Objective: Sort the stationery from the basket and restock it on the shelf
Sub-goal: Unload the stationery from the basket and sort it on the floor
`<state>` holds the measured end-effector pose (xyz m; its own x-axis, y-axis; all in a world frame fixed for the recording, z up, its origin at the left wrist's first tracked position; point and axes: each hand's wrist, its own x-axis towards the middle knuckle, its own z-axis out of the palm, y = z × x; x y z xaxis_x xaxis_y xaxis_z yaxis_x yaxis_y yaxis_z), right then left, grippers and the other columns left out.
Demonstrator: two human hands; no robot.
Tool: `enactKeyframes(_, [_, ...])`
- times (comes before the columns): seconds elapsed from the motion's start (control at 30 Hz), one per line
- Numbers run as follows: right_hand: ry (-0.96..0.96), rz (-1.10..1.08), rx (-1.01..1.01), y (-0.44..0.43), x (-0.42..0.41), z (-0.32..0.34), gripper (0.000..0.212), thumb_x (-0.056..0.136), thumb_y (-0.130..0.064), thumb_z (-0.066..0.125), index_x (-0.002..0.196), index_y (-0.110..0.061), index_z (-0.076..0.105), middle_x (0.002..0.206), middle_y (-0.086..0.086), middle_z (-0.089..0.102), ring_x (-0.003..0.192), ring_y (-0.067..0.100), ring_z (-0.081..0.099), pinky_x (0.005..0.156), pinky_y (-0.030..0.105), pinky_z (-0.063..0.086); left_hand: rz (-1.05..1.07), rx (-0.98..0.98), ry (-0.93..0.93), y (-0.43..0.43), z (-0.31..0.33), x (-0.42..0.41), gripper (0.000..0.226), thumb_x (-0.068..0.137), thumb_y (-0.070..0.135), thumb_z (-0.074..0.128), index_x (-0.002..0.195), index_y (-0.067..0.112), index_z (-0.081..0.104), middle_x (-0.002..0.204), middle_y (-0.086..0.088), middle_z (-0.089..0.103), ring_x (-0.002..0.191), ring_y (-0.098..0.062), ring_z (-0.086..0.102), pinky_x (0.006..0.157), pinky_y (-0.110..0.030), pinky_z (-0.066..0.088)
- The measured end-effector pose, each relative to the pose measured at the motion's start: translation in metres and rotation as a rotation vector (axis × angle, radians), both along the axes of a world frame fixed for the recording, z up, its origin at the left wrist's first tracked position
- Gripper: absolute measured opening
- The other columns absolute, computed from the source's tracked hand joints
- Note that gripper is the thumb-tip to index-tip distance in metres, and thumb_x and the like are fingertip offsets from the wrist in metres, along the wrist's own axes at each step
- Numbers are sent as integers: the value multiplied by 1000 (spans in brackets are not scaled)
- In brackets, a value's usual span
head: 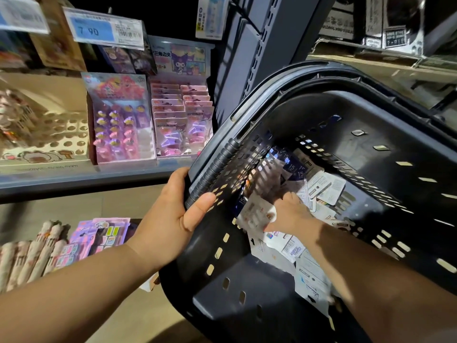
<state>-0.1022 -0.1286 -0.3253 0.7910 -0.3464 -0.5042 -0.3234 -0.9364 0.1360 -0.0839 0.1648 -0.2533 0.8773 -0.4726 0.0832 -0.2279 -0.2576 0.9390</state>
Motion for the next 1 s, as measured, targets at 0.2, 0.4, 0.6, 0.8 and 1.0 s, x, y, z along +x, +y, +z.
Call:
enactKeyframes(0.2, [9, -152, 31, 4, 1, -3, 94, 59, -57, 82, 130, -13, 40, 132, 9, 46, 123, 30, 47, 95, 40, 44, 5, 16, -2, 1, 1, 0, 59, 75, 75, 39, 126, 46, 29, 116, 36, 49, 107, 20, 47, 78, 4, 34])
enactKeyframes(0.4, [116, -225, 96, -4, 5, 0, 99, 47, -65, 80, 126, -17, 43, 121, 6, 55, 110, 29, 54, 90, 43, 51, -1, 13, 9, 0, -3, 1, 61, 75, 75, 40, 128, 45, 30, 121, 31, 49, 111, 14, 48, 87, -9, 37])
enactKeyframes(0.6, [158, -260, 117, -1, 8, -1, 105, 50, -53, 82, 136, -16, 34, 127, 8, 51, 111, 32, 54, 85, 45, 55, -2, 7, 14, 1, -3, 1, 57, 76, 75, 40, 125, 49, 29, 119, 37, 48, 110, 17, 47, 86, -6, 36])
enactKeyframes(0.8, [43, -261, 14, 9, 1, -6, 75, 67, -40, 78, 127, -13, 41, 126, 10, 47, 111, 30, 54, 71, 33, 47, -1, 5, 17, 1, -2, 1, 51, 76, 74, 41, 120, 51, 30, 116, 39, 49, 109, 19, 47, 83, 1, 35])
enactKeyframes(1.0, [160, -257, 90, -2, 2, -4, 101, 52, -54, 77, 136, -18, 34, 130, 8, 51, 117, 34, 51, 92, 45, 50, -6, 7, 22, 1, -3, 0, 54, 76, 75, 40, 123, 52, 28, 120, 36, 48, 111, 18, 46, 86, -4, 36])
